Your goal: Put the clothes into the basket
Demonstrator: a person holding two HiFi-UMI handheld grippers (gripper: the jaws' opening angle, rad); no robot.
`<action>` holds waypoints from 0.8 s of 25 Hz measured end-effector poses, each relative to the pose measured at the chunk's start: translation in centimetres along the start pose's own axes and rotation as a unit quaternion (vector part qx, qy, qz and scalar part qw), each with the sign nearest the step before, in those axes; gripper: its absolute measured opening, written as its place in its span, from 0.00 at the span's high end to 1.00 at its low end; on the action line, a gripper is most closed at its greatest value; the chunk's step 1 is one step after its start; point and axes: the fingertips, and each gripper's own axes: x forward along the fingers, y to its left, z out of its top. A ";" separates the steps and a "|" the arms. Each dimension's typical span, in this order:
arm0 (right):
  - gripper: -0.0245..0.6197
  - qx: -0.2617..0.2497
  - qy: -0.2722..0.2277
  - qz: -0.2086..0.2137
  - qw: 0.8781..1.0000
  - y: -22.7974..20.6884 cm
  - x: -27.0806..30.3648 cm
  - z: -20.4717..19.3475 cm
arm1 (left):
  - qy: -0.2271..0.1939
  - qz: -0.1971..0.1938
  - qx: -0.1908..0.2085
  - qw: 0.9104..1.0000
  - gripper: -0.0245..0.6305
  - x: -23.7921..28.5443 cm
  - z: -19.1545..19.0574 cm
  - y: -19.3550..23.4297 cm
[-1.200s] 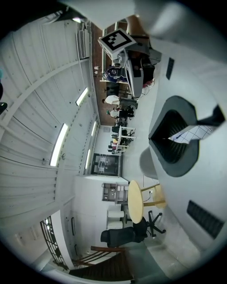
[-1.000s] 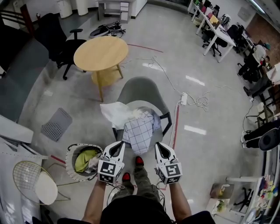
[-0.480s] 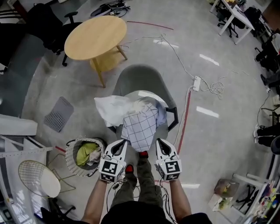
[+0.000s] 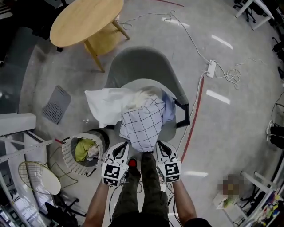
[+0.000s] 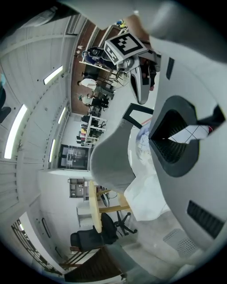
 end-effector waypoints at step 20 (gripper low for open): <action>0.91 0.114 0.063 -0.007 0.992 -3.9 7.6 -13.2 | 0.079 -0.039 -0.030 0.996 0.95 8.1 -11.4 -0.8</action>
